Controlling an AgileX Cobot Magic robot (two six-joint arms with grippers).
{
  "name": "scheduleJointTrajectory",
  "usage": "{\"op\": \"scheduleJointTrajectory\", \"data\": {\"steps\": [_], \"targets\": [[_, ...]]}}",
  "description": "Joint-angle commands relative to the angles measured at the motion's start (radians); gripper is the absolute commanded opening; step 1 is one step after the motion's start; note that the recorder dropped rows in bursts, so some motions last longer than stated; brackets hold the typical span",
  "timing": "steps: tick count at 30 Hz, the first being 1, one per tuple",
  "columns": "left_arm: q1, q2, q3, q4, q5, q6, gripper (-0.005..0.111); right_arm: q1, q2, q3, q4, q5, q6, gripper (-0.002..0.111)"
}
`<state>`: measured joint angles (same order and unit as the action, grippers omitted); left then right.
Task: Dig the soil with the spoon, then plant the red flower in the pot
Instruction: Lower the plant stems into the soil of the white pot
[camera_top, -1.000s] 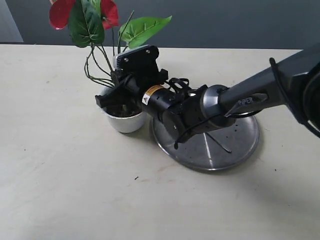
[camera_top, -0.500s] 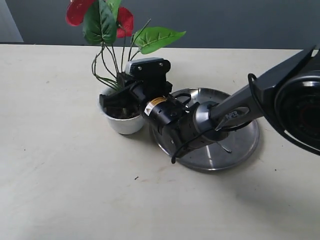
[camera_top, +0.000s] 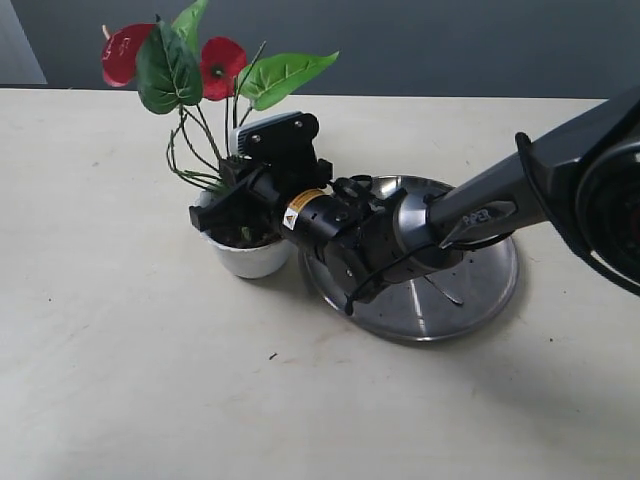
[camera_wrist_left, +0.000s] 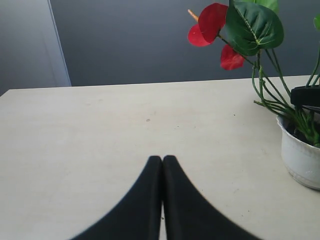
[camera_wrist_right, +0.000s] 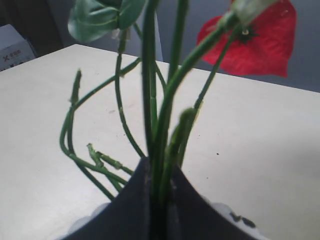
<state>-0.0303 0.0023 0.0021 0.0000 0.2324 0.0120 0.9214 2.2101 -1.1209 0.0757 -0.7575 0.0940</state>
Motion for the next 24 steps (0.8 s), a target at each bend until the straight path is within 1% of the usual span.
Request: {"op": "scheduleJointTrajectory", "data": {"steps": [1,21,22,24], "targets": [[-0.002,-0.002,-0.002,0.0,0.0,-0.002,0.0,0.006,0.017,0.019,-0.032,0.114,-0.015,-0.001],[-0.002,-0.002,-0.002,0.0,0.0,-0.002,0.0,0.006,0.017,0.019,-0.02,0.111,-0.015,-0.001],[-0.002,-0.002,-0.002,0.0,0.0,-0.002,0.0,0.006,0.017,0.019,-0.022,0.104,-0.015,0.001],[-0.002,-0.002,-0.002,0.0,0.0,-0.002,0.0,0.006,0.017,0.019,-0.024,0.09,-0.015,0.008]]}}
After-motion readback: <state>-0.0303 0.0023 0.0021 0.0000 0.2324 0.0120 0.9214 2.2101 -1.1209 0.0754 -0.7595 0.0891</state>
